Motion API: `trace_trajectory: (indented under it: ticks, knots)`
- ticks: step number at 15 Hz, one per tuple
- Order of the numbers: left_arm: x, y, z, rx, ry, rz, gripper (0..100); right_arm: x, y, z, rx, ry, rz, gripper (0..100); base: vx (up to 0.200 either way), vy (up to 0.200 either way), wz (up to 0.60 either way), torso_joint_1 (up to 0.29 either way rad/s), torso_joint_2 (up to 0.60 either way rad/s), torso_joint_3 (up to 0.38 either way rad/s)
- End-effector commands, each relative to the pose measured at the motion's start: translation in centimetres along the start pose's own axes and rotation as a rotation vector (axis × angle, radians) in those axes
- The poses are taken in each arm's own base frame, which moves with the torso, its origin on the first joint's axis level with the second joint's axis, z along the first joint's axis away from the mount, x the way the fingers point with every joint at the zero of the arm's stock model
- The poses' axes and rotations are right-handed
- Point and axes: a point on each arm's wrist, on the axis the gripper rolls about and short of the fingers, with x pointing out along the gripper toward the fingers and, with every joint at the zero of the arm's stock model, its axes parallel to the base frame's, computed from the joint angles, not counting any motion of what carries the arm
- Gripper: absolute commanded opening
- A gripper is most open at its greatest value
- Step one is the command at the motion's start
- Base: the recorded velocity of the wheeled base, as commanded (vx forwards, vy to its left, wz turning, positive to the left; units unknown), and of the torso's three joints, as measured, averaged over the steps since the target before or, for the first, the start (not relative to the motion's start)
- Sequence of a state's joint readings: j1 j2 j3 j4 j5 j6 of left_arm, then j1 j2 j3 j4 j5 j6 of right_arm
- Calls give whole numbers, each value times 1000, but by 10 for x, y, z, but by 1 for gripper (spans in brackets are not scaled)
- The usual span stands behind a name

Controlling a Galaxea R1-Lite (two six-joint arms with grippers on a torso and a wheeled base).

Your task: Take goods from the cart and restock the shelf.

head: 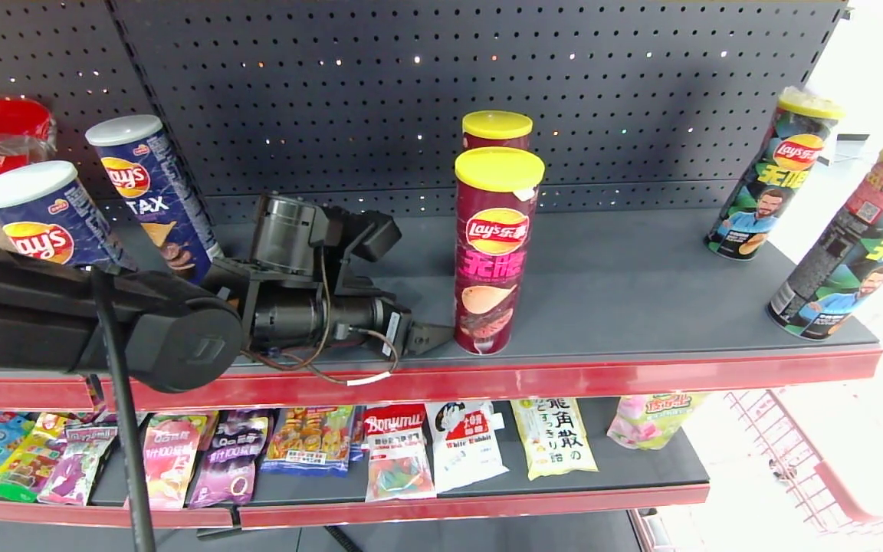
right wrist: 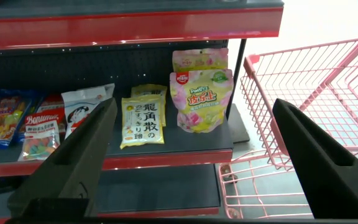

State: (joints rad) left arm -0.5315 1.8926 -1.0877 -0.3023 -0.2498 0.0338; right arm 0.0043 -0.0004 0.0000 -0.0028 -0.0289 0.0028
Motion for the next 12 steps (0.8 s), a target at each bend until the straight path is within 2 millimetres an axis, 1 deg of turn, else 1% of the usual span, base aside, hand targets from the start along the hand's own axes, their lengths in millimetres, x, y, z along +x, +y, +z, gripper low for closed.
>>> trace_trajectory:
  ticks: [1, 3, 5, 6, 7, 8, 9, 10, 11, 12]
  knots:
    - [-1, 1, 0, -1, -1, 2, 100, 0, 0, 0, 0, 0, 0, 100, 0, 0, 0, 0, 0, 0]
    - [-11, 6, 3, -7, -18, 26, 100, 0, 0, 0, 0, 0, -1, 100, 0, 0, 0, 0, 0, 0]
    - [-39, 6, 8, -7, -56, 53, 100, 0, 0, 0, 0, 0, 0, 100, 0, 0, 0, 0, 0, 0]
    - [-58, 3, 9, -4, -80, 64, 100, 0, 0, 0, 0, 0, 0, 100, 0, 0, 0, 0, 0, 0]
    - [-110, -6, 4, -7, -111, 106, 100, 0, 0, 0, 2, 0, 0, 100, 0, 0, 0, 0, 0, 0]
    - [-146, -13, -5, -19, -110, 156, 100, 0, 0, 0, 2, 0, -1, 100, 0, 0, 0, 0, 0, 0]
    - [-176, -22, -16, -24, -109, 199, 100, 0, 0, 0, 2, 0, -1, 100, 0, 0, 0, 0, 0, 0]
    - [-213, -33, -33, -35, -127, 268, 100, 0, 0, 0, 2, 0, -1, 100, 0, 0, 0, 0, 0, 0]
    - [-230, -39, -43, -38, -142, 313, 100, 0, 0, 0, 2, 0, -1, 100, 0, 0, 0, 0, 0, 0]
    - [-255, -47, -63, -46, -171, 397, 100, 0, 0, 0, 2, 0, -1, 100, 0, 0, 0, 0, 0, 0]
